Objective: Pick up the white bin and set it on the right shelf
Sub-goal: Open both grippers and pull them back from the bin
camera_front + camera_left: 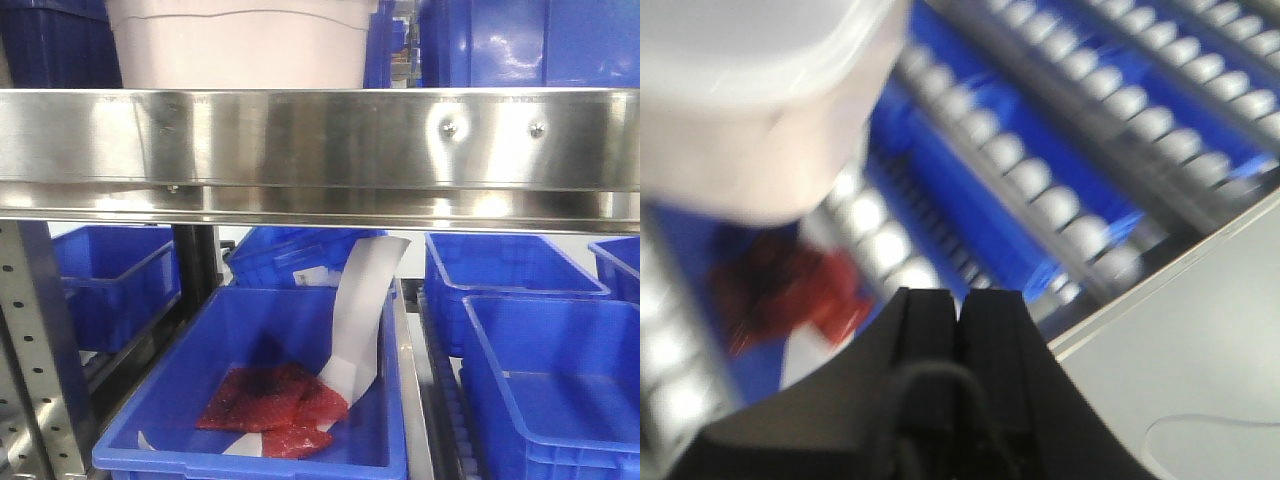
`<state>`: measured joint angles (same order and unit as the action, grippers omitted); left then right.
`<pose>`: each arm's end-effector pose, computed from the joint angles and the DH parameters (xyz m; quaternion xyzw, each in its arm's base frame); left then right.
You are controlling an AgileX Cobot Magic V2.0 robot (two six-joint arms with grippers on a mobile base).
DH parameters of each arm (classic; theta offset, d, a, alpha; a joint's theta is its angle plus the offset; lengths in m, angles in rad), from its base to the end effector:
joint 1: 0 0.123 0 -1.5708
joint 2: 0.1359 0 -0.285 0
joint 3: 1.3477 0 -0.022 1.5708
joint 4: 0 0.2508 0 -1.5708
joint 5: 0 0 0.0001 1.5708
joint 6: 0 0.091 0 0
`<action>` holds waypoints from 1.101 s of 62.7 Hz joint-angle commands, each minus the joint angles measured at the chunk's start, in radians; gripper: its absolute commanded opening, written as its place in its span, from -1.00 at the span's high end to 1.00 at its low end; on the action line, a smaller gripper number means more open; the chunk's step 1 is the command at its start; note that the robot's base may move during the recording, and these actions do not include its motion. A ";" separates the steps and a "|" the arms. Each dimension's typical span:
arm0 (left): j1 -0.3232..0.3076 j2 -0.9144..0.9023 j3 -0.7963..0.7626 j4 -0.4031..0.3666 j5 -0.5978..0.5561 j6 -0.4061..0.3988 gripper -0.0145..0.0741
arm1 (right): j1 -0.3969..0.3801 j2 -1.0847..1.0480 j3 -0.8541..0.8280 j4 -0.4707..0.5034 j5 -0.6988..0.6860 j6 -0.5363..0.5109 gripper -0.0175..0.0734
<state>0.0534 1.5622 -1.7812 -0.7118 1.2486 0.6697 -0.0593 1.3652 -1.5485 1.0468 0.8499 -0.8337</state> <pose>0.3183 -0.0395 0.4486 0.2677 0.8503 -0.2234 0.3942 0.2859 0.0424 0.4786 -0.1843 0.7476 0.2615 0.5820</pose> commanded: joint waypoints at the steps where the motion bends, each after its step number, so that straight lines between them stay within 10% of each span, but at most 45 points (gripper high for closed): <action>1: 0.001 -0.069 -0.027 0.050 0.007 -0.080 0.94 | -0.004 -0.085 0.019 -0.069 -0.040 0.095 0.46; 18: 0.001 -0.227 0.250 0.214 -0.178 -0.196 0.94 | -0.004 -0.331 0.403 -0.358 -0.273 0.341 0.46; 48: -0.003 -0.687 0.963 0.164 -0.816 -0.117 0.94 | -0.004 -0.821 0.944 -0.365 -0.639 0.366 0.46; 69: -0.190 -1.000 1.232 0.130 -1.090 -0.108 0.94 | -0.004 -1.087 1.042 -0.365 -0.655 0.366 0.46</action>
<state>-0.0992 0.6356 -0.5490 -0.5542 0.2821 0.5543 -0.0593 0.2937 -0.4826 0.6709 0.2726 -0.4708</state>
